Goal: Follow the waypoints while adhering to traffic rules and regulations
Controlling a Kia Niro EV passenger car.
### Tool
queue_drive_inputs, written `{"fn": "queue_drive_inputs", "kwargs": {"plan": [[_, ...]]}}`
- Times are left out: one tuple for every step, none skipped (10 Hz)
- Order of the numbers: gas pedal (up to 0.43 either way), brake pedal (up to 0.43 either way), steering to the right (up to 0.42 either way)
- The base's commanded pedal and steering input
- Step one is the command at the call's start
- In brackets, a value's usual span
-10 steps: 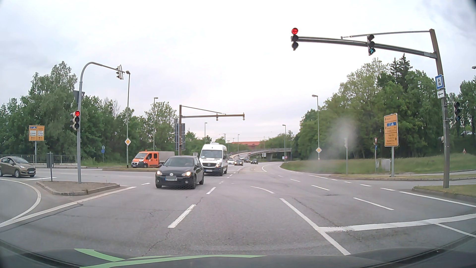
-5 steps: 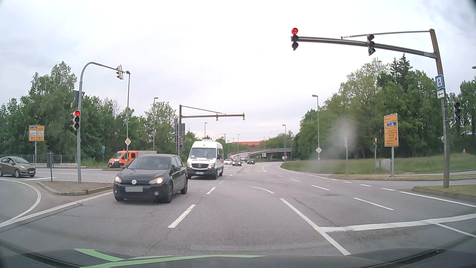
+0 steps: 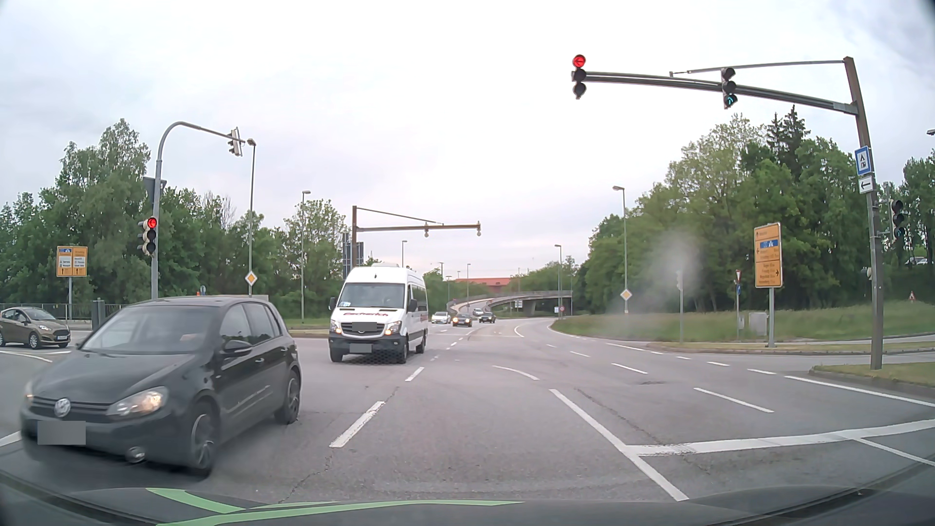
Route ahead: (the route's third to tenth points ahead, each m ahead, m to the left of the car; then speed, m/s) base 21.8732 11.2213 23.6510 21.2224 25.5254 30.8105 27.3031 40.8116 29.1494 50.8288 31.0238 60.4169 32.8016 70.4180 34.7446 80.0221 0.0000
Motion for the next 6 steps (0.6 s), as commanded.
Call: {"fn": "queue_drive_inputs", "kwargs": {"plan": [[0.000, 0.329, 0.004], [0.000, 0.329, 0.004], [0.000, 0.323, 0.004], [0.000, 0.323, 0.004], [0.000, 0.323, 0.004], [0.000, 0.323, 0.004]]}}
